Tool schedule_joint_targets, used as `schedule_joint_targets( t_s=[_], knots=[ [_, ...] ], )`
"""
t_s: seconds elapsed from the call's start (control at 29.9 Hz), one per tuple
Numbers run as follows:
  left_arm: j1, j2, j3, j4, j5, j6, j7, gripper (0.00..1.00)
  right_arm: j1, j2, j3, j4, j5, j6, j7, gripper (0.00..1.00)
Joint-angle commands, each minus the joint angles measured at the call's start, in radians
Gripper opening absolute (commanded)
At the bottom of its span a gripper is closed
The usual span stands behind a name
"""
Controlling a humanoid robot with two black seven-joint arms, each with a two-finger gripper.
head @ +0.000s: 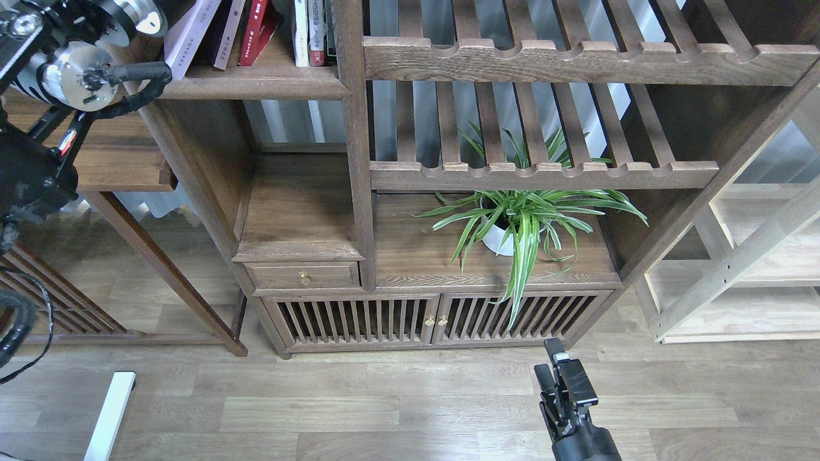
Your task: Organize books on shelf
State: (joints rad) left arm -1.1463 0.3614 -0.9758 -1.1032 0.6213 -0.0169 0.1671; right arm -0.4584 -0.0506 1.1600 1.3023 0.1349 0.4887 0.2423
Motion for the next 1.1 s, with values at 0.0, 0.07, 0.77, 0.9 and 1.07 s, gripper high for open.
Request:
schedule_joint_targets(
  t_s=[0.0,0.07,0.77,0.9,1.07],
  knots=[
    [0.017,0.039,-0.027,-0.067,0.000,0.002,0.041,0.51,0.003,0.003,0.000,0.000,-0.003,0.000,0.000,0.81],
    [0.033,0.063,-0.038,-0.098,0.000,0.000,0.049,0.51,0.003,0.003,0.000,0.000,-0.003,0.000,0.000,0.81],
    [0.379,0.148,-0.224,-0.461,-0.011,-0.015,0.095,0.55,0.072,-0.002,-0.010,0.002,-0.049,0.000,-0.003,0.88],
    [0.459,0.148,-0.274,-0.520,-0.035,-0.037,0.086,0.59,0.116,-0.003,-0.010,0.002,-0.051,0.000,-0.003,0.88],
    [0.516,0.134,-0.317,-0.567,-0.055,-0.135,0.097,0.64,0.181,-0.002,-0.016,0.008,-0.060,0.000,-0.003,0.89]
  ],
)
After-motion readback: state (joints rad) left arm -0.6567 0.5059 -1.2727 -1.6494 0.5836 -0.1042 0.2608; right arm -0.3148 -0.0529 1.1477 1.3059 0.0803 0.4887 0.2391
